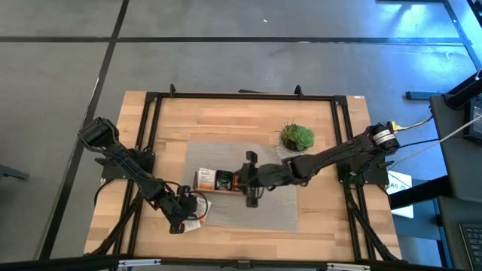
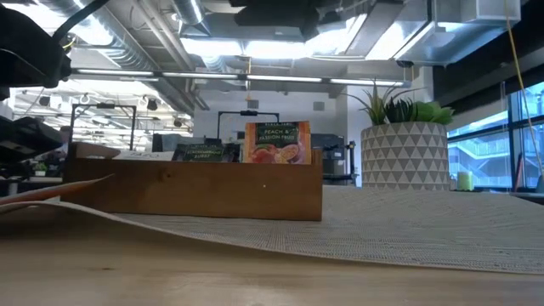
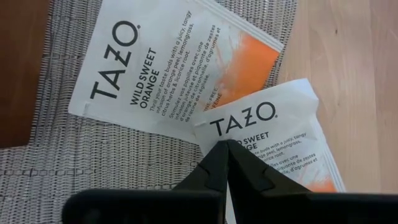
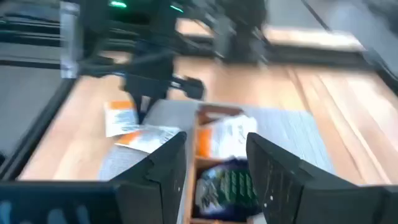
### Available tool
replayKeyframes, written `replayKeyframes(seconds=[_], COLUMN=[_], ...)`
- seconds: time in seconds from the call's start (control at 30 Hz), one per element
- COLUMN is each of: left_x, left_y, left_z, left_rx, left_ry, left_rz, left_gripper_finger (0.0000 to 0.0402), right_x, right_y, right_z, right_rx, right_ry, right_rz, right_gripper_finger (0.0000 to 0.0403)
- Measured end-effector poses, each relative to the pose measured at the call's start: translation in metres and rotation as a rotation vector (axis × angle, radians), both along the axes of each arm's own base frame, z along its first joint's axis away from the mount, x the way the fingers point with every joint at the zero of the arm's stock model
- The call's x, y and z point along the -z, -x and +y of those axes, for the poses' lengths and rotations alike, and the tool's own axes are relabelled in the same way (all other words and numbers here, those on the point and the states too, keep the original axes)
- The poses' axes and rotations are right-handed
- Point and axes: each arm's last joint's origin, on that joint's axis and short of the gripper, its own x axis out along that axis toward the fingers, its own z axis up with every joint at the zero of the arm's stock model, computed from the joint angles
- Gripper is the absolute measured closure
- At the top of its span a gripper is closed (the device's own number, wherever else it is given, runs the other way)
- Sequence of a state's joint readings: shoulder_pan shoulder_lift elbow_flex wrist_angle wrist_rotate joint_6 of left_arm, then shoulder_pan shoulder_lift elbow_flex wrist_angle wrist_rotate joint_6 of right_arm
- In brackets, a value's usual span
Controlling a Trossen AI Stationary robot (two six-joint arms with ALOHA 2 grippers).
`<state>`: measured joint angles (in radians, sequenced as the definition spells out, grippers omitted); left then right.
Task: Pick & Place Tea
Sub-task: Put the white tea bag into the left section of the wooden organizer
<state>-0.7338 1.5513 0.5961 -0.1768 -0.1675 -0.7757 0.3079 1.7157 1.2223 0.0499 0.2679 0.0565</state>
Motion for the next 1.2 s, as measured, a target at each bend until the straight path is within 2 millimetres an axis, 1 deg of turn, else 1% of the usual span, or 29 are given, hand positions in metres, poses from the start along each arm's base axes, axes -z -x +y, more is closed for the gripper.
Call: replayKeyframes(seconds=[0.07, 0.17, 0.27, 0.33, 0.43, 0.53, 0.7, 0.8, 0.97, 1.03, 1.1, 1.2], left_x=[0.0, 0.0, 0.0, 0.0, 0.0, 0.0, 0.0, 0.0, 0.0, 0.0, 0.0, 0.0], left_y=[0.0, 0.0, 0.0, 0.0, 0.0, 0.0, 0.0, 0.0, -0.002, -0.002, -0.002, -0.002], left_z=[0.0, 0.0, 0.0, 0.0, 0.0, 0.0, 0.0, 0.0, 0.001, 0.001, 0.0, 0.0], left_rx=[-0.001, -0.015, -0.018, -0.018, -0.005, -0.003, 0.02, 0.041, 0.035, 0.035, 0.041, 0.053], left_ry=[-0.001, 0.003, 0.002, 0.001, -0.006, -0.008, -0.021, -0.031, -0.048, -0.046, -0.046, -0.048], left_rz=[-0.001, 0.0, -0.002, -0.002, -0.006, -0.008, -0.014, -0.02, -0.051, -0.053, -0.052, -0.055], left_gripper_finger=[0.0398, 0.0398, 0.0398, 0.0398, 0.0398, 0.0398, 0.0398, 0.0398, 0.0398, 0.0398, 0.0398, 0.0398], right_x=[-0.006, -0.006, 0.008, 0.02, 0.032, 0.045, 0.068, 0.083, 0.102, 0.108, 0.11, 0.114], right_y=[-0.006, -0.016, -0.025, -0.028, -0.032, -0.037, -0.043, -0.048, -0.057, -0.059, -0.061, -0.062], right_z=[0.006, 0.018, 0.032, 0.041, 0.053, 0.063, 0.075, 0.082, 0.092, 0.096, 0.1, 0.098], right_rx=[0.073, 0.079, 0.047, 0.019, -0.013, 0.0, 0.06, 0.086, 0.071, 0.051, 0.039, 0.161], right_ry=[-0.039, -0.155, -0.237, -0.27, -0.317, -0.402, -0.563, -0.648, -0.749, -0.765, -0.767, -0.758], right_rz=[0.05, 0.075, 0.113, 0.153, 0.17, 0.166, 0.188, 0.182, 0.11, 0.082, 0.027, -0.039], right_gripper_finger=[0.0235, 0.0235, 0.0235, 0.0235, 0.0235, 0.0235, 0.023, 0.0207, 0.0142, 0.0122, 0.0109, 0.0105])
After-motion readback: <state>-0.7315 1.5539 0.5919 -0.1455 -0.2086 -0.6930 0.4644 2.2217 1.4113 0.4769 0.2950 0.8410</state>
